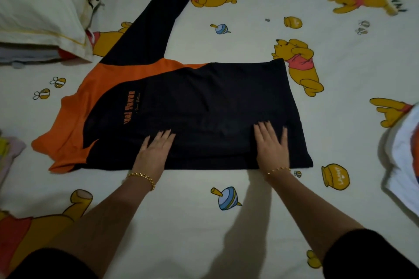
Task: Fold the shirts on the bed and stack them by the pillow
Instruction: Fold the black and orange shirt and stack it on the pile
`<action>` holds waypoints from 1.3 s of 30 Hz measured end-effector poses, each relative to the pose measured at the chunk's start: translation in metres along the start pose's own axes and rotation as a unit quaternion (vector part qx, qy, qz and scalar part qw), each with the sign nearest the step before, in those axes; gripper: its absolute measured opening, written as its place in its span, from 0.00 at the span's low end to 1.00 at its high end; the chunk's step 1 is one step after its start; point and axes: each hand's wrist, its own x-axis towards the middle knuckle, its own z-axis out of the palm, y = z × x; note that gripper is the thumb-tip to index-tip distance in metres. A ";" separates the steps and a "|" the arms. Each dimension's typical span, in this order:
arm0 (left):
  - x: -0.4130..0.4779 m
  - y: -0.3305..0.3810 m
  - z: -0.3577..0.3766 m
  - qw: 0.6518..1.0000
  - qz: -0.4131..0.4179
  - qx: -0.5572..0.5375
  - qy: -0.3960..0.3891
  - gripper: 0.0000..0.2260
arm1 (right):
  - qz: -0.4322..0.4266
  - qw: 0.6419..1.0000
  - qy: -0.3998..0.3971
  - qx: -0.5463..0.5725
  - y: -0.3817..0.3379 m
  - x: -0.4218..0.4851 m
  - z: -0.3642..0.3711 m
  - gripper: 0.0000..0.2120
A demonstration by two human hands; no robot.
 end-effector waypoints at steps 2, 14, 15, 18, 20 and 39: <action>0.006 0.002 -0.002 0.999 -0.026 -0.013 -0.015 0.37 | 0.005 1.000 -0.006 0.008 0.027 0.000 0.002 0.29; -0.005 -0.006 -0.003 0.999 -0.016 -0.015 -0.047 0.42 | -0.026 0.998 -0.044 0.034 0.063 -0.026 0.023 0.27; -0.010 -0.010 -0.003 0.999 -0.007 -0.028 -0.036 0.40 | -0.028 0.998 -0.025 0.045 0.059 -0.034 0.028 0.27; -0.033 -0.029 0.003 0.998 0.051 -0.035 -0.016 0.32 | -0.091 0.994 -0.027 0.054 0.040 -0.052 0.032 0.33; -0.048 -0.041 0.007 0.996 0.081 -0.012 -0.040 0.32 | -0.125 0.990 -0.041 0.056 0.029 -0.058 0.033 0.35; -0.076 -0.068 0.015 0.994 -0.039 0.080 -0.068 0.50 | -0.052 0.993 -0.106 0.033 0.033 -0.082 0.034 0.33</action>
